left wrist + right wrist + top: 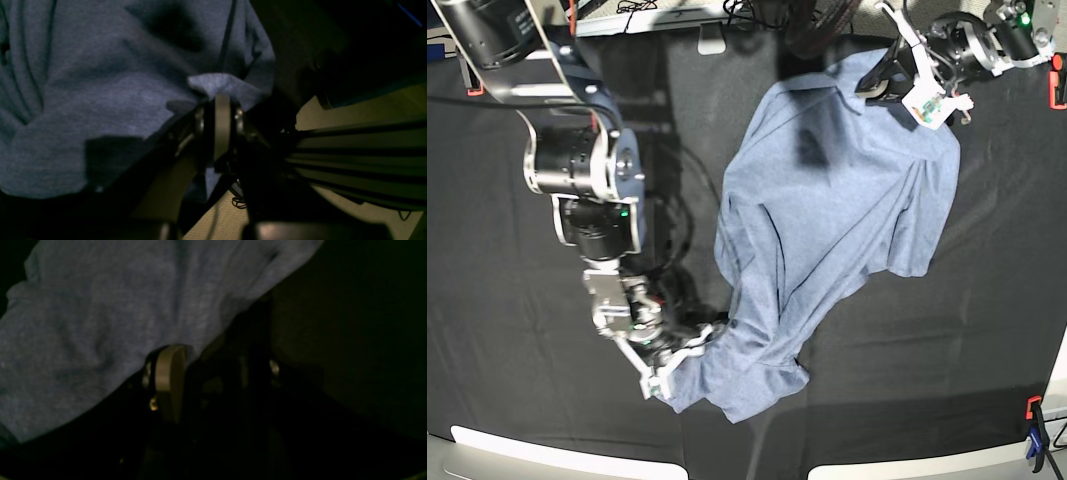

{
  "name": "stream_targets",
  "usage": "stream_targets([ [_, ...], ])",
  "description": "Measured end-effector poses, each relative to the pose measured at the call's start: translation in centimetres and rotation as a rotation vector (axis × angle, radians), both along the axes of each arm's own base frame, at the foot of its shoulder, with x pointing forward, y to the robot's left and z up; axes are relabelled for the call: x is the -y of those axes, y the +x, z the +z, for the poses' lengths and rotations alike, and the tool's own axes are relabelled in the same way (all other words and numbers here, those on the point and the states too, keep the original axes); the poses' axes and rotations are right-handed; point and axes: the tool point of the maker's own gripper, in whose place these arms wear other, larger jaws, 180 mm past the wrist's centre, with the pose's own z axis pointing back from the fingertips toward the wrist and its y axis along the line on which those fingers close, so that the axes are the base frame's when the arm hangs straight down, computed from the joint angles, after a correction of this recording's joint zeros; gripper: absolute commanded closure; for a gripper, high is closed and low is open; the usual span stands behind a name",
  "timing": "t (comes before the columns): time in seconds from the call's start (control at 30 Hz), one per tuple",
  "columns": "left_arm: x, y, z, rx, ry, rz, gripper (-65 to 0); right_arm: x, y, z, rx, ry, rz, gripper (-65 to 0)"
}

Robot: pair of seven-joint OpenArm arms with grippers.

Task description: Layout the t-shirt on the table in an organized manner, then fold the t-shirt properly

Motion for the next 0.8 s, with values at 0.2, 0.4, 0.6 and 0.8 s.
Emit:
stream_targets([
  [0.2, 0.0, 0.0, 0.0, 0.000, 0.000, 0.000, 0.0, -1.5, 0.1, 0.3, -0.007, 0.012, 0.015, -18.8],
  [0.4, 0.0, 0.0, 0.0, 0.000, 0.000, 0.000, 0.0, -3.5, 0.1, 0.6, 0.009, 0.037, 0.035, 0.0],
  [0.6, 0.0, 0.0, 0.0, 0.000, 0.000, 0.000, 0.0, -2.2, 1.4, 2.1, 0.080, 0.021, -0.002, 0.0],
  [0.8, 0.0, 0.0, 0.0, 0.000, 0.000, 0.000, 0.0, -3.0, 1.8, 4.6, 0.079, 0.014, 0.069, 0.0],
])
